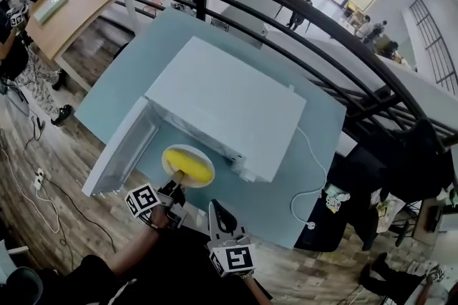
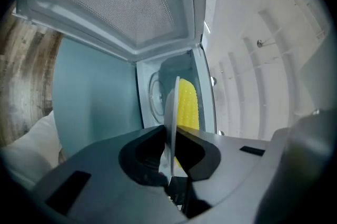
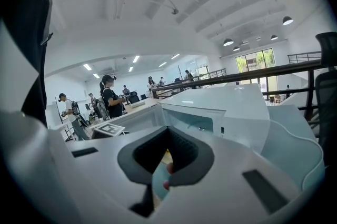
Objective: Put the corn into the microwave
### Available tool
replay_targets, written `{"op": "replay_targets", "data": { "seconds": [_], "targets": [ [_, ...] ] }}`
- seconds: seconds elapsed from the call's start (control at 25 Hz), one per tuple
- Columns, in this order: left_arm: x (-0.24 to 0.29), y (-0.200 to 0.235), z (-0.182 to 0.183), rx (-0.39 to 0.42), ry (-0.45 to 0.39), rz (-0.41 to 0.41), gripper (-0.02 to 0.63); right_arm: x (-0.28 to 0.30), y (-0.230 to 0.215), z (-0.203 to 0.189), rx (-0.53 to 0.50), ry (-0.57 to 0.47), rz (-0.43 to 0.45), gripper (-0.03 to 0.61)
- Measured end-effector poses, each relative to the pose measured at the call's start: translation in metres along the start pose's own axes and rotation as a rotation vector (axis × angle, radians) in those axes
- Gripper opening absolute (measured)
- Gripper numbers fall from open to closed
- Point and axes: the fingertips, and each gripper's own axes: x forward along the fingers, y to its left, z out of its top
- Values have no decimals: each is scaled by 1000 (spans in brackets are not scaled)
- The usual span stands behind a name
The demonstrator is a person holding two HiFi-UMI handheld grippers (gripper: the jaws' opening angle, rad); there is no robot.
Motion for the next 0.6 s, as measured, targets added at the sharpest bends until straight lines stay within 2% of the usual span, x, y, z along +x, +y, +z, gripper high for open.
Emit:
{"op": "replay_targets", "data": {
  "seconds": [0.28, 0.6],
  "targets": [
    [26, 10, 19, -22, -12, 13, 29, 28, -2, 4, -2, 27, 23, 9],
    [60, 19, 37, -5, -4, 25, 31, 52, 4, 10, -7, 27, 62, 9]
  ]
}}
